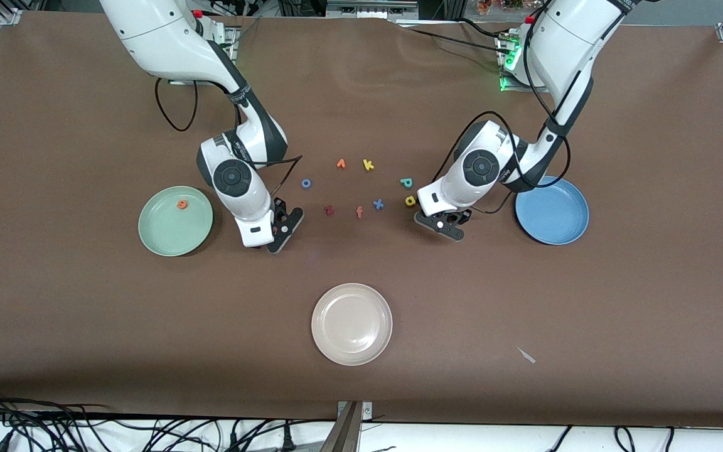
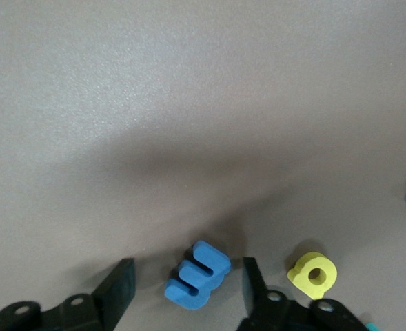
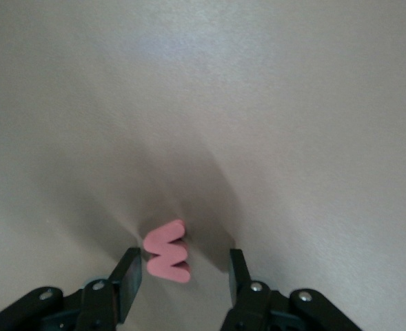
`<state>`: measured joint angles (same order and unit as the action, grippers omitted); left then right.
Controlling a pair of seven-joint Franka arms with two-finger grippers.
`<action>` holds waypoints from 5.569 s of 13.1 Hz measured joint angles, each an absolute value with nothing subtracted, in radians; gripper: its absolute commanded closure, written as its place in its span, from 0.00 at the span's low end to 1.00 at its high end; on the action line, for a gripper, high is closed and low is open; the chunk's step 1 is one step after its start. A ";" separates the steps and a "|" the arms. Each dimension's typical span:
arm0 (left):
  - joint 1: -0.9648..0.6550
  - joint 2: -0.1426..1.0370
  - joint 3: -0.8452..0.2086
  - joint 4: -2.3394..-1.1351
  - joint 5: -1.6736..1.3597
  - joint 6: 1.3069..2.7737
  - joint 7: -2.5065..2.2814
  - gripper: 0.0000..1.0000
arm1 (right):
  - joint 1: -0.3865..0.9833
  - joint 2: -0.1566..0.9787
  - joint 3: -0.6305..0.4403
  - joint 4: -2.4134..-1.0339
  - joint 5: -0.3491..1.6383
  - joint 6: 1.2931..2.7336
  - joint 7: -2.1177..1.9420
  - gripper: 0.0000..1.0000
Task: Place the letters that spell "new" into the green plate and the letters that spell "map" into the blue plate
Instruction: 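Place the pink W on the green plate while the left gripper lifts the E, then carry the blue E over the blue plate while the right gripper grasps the green n, then release the E in the blue plate while the right gripper drops the n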
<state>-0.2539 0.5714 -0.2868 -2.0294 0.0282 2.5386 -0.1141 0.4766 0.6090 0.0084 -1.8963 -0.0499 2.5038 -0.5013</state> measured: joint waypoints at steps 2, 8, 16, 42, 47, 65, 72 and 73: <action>-0.254 0.571 -0.287 -2.029 0.028 2.539 -0.118 0.41 | 0.478 0.611 0.012 -1.896 -0.050 2.505 -0.501 0.69; -0.260 0.571 -0.288 -2.028 0.029 2.539 -0.149 0.40 | 0.477 0.606 0.011 -1.890 -0.050 2.507 -0.501 1.00; -0.266 0.572 -0.288 -2.028 0.029 2.539 -0.157 0.45 | 0.455 0.421 -0.179 -1.892 -0.035 2.210 -0.501 1.00; -0.177 0.381 -0.286 -1.937 0.035 2.057 -0.118 0.75 | 0.447 0.318 -0.040 -2.106 -0.026 2.303 0.168 0.21; 0.055 0.325 -0.278 -1.942 0.083 1.957 0.182 0.74 | 0.510 0.403 -0.014 -2.131 -0.026 2.436 0.282 0.28; 0.287 0.476 -0.292 -1.953 0.259 2.050 0.377 0.00 | 0.512 0.339 -0.123 -2.144 -0.027 2.399 0.254 1.00; 0.287 0.376 -0.443 -1.938 0.142 1.960 0.194 0.00 | 0.493 0.346 -0.295 -2.160 -0.026 2.404 0.016 1.00; 0.287 0.368 -0.478 -1.939 0.129 1.951 0.112 0.00 | 0.491 0.360 -0.295 -2.171 -0.026 2.439 0.016 1.00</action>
<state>0.2869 0.3677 -0.4776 -1.9386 0.1285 1.9512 0.1120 0.4915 0.3600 -0.2950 -2.1707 -0.0265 2.4386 0.0160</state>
